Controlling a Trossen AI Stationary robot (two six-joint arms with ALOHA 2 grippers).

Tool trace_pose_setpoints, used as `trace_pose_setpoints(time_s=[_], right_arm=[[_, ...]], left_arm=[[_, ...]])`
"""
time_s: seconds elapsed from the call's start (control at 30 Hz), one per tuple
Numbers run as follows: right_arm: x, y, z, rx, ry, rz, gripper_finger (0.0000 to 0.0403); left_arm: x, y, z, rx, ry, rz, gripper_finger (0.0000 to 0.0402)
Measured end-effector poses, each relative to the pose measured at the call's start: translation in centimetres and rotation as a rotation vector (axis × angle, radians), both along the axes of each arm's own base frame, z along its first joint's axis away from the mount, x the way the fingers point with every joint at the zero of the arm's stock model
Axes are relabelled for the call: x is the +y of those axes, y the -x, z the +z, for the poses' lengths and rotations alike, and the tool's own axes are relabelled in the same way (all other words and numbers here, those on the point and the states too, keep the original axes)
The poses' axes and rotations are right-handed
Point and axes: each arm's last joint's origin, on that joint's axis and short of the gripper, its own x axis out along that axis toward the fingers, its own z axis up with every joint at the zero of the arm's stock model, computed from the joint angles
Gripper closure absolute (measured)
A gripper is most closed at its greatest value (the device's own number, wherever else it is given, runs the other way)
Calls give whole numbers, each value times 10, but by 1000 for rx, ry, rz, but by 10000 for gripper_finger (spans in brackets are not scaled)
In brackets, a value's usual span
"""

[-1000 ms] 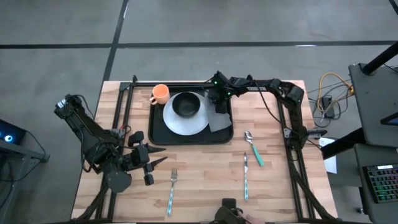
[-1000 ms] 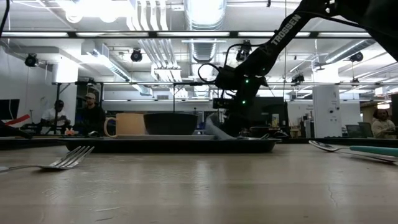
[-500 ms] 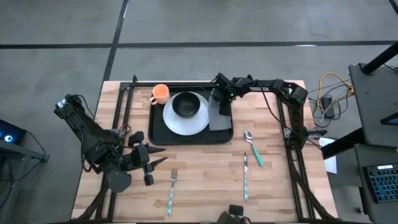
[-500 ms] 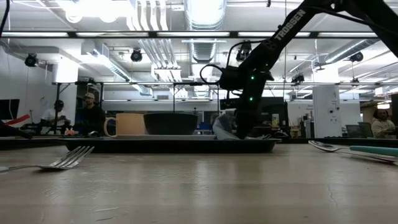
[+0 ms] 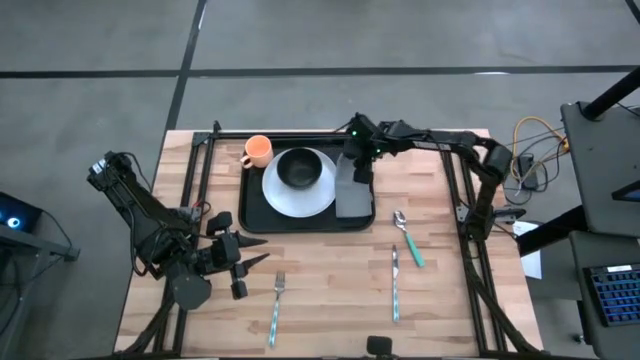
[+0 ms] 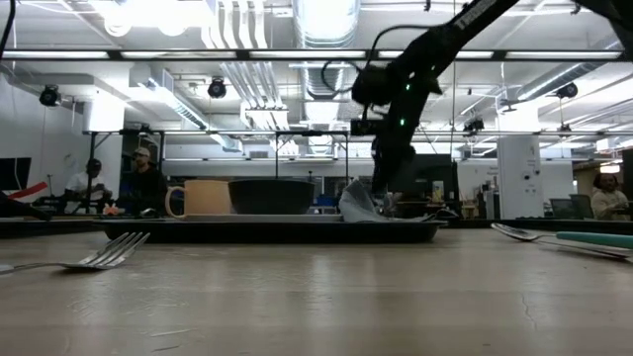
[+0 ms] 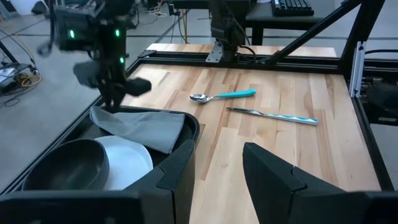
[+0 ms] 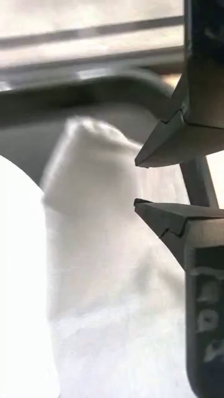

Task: Set up tray
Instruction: Put the napkin to the right of the plate on the serving tray

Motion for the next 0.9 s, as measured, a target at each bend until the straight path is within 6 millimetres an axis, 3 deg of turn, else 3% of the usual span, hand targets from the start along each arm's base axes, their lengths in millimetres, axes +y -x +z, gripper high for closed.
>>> trace_pose_setpoints(time_s=[0.1,0.2,0.53,0.9], right_arm=[[3,0,15,-72,19,29,312],[2,-3,16,-108,22,40,312],[-6,-18,-13,-130,-6,66,317],[-21,-19,-57,-37,-62,47,321]], left_arm=[[0,0,0,0,0,0,285],[0,0,0,0,0,0,285],[0,0,0,0,0,0,285],[0,0,0,0,0,0,285]])
